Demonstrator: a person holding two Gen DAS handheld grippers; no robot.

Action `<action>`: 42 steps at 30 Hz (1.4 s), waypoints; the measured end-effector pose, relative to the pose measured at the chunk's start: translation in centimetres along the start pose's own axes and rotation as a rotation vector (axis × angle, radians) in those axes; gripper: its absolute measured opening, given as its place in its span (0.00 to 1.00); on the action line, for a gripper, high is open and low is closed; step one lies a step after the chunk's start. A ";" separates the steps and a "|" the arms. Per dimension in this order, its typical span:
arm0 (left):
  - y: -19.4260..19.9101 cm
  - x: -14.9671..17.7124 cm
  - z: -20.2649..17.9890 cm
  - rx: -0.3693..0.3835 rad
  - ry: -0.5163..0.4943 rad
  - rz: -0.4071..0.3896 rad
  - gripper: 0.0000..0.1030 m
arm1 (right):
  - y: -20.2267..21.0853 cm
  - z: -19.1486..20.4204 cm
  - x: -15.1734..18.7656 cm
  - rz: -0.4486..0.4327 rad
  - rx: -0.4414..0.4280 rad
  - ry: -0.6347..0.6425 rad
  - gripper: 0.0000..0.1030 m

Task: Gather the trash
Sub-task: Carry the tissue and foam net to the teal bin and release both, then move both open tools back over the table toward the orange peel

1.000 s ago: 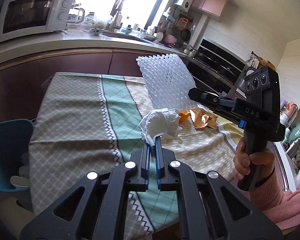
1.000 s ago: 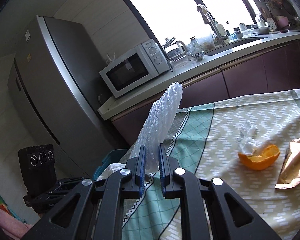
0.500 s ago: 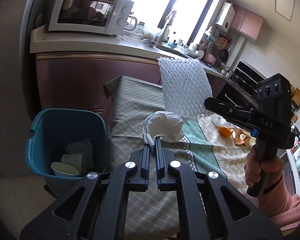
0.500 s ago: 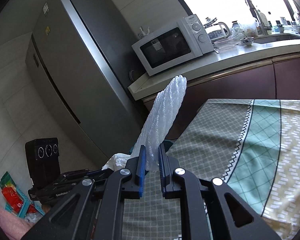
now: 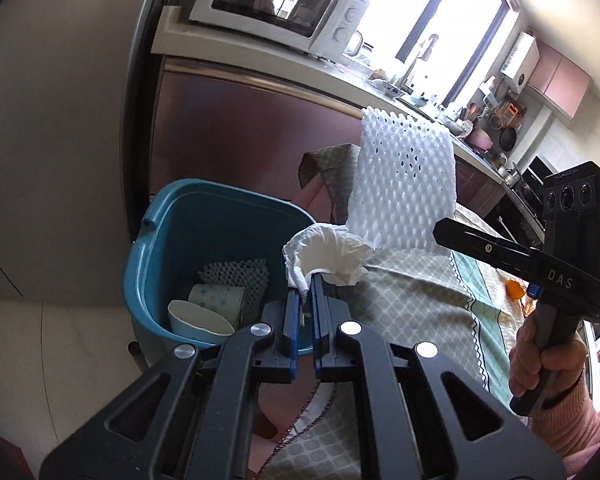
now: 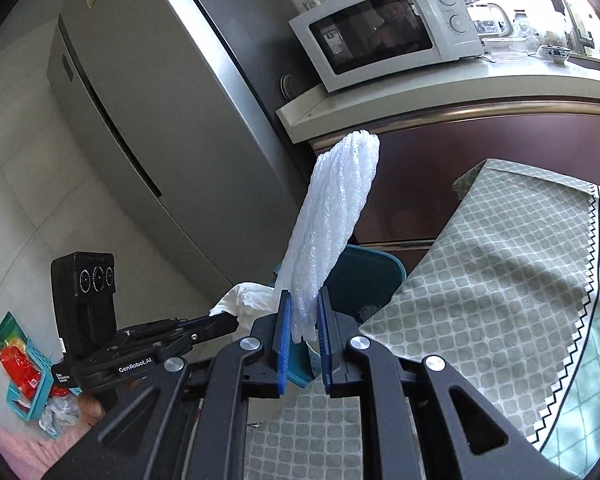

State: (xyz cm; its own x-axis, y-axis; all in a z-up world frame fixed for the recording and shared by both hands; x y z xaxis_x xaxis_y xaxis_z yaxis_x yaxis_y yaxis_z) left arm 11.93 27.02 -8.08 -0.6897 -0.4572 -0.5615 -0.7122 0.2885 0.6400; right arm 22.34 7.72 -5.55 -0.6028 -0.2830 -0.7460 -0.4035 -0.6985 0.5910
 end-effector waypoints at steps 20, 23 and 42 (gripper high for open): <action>-8.4 -0.6 5.3 -0.162 0.080 0.078 0.06 | -8.4 -0.1 1.2 0.229 0.049 0.021 0.17; -9.3 -0.6 5.3 -0.175 0.078 0.083 0.11 | -9.1 -0.2 1.1 0.243 0.053 0.017 0.38; -7.6 0.7 -0.7 -0.120 -0.072 0.000 0.37 | -1.5 -0.5 3.2 0.112 0.037 0.011 0.38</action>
State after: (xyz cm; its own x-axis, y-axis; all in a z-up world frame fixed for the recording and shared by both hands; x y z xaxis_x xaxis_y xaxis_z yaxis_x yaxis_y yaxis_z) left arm 16.91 23.92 -13.01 -0.7002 -0.3947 -0.5949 -0.6946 0.1839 0.6955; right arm 21.37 7.48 -8.98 -0.6379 -0.3651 -0.6780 -0.3593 -0.6377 0.6814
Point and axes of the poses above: each gripper's, at about its wrist camera, not at the fingertips, and y roughly against the way its jaws point, z to its left, x to its underside, the point moved 2 cm from there along -y, roughly the way its jaws point, and after that the axes turned 11 degrees about y, right-handed, at the moved point
